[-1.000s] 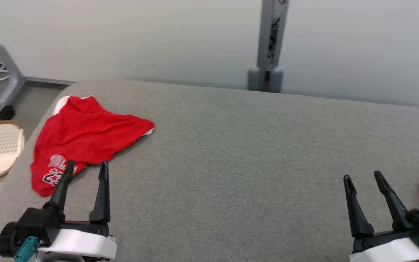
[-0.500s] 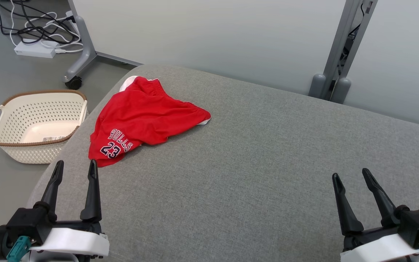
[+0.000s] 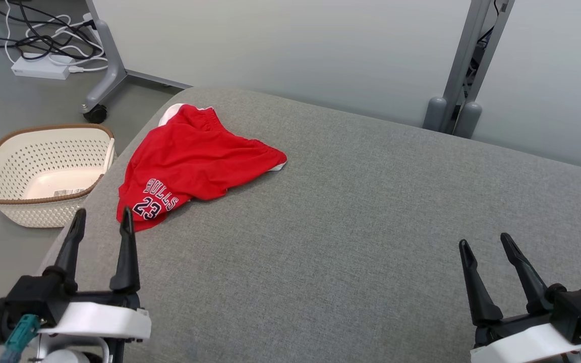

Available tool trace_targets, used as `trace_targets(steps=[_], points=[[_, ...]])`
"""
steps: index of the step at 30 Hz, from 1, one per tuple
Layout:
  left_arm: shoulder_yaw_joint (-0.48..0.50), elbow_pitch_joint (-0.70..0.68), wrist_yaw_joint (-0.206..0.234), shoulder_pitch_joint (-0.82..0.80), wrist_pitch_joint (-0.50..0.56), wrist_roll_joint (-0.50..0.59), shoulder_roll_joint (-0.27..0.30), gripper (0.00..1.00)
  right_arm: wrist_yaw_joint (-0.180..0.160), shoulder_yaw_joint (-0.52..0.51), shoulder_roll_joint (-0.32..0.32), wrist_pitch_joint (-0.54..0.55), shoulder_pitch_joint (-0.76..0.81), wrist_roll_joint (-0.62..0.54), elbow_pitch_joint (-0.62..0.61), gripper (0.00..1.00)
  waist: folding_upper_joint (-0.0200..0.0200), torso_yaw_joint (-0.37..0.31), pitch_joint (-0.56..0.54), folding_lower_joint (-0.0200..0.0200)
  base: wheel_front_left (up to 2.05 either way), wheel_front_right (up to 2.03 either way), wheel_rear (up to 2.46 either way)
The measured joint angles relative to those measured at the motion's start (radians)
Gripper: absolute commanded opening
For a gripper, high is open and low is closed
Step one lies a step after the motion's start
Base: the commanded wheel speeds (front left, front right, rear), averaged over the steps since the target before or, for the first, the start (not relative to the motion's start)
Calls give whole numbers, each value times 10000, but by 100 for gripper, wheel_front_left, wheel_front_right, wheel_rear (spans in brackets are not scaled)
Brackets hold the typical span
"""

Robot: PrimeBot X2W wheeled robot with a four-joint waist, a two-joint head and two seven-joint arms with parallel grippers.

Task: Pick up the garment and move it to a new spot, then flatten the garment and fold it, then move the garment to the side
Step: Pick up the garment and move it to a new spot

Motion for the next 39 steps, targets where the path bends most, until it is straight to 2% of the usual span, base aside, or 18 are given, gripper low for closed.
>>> trace_targets(steps=[5, 10, 15, 20, 27, 32, 39], points=[[234, -564, 21, -869, -42, 255, 81, 100, 0, -44, 0, 59, -57, 4, -75, 100, 0, 70, 111, 0, 0, 0, 0], [616, -1256, 12, -2874, -52, 621, 414, 100, 0, 25, 0, 198, -271, -81, -316, 100, 0, 64, 428, 0, 0, 0, 0], [926, -742, -192, -5060, 403, 673, 779, 100, 0, 207, 6, 357, -612, -242, -495, 100, 0, -187, 889, -1, 0, 0, 0], [857, 1294, -880, -6590, 861, 412, 1049, 100, 0, 217, -6, 435, -842, -395, -621, 100, 0, -604, 1470, 0, 0, 0, 0], [357, 5162, -2031, -7622, 899, 305, 1241, 100, 0, 359, -176, 518, -1208, -462, -673, 100, 0, -1178, 2300, 0, 0, 0, 0], [-316, 7436, -2600, -7993, 564, 859, 1361, 100, 0, 476, -309, 558, -1483, -477, -732, 100, 0, -1516, 2859, -1, 0, 0, 0], [-1085, 9958, -3202, -8185, 332, 1310, 1151, 100, 0, 610, -516, 654, -1829, -479, -838, 100, 0, -1910, 3543, 0, 0, 0, 0]])
